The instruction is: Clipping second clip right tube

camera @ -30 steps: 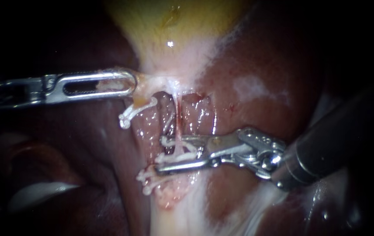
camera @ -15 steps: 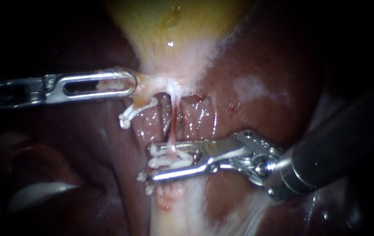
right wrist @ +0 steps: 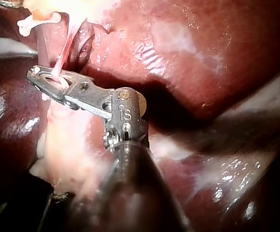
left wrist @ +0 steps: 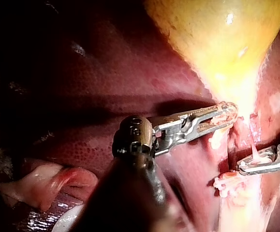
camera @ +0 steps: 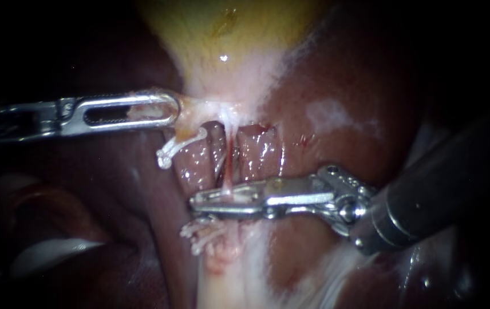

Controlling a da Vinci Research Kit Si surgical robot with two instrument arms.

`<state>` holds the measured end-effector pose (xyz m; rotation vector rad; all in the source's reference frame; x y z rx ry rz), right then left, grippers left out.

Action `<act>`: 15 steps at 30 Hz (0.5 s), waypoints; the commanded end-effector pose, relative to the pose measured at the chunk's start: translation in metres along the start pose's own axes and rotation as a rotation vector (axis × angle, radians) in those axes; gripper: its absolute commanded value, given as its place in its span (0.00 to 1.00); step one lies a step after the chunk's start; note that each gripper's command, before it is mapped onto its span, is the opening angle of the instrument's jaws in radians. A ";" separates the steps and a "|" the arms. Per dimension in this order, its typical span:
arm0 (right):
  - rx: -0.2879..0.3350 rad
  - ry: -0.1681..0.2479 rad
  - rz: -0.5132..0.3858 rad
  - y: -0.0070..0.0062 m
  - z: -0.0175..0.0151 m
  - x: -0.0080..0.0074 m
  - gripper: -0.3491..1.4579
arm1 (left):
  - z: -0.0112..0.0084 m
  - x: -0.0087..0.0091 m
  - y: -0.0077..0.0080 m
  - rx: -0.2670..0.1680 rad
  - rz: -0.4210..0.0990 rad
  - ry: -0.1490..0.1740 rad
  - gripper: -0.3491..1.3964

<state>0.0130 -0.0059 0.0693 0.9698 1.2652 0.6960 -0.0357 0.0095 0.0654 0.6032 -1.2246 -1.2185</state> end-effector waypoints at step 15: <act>-0.001 -0.001 -0.006 0.0002 -0.0002 0.0001 0.00 | 0.0000 0.0000 0.0000 0.000 0.000 0.000 0.00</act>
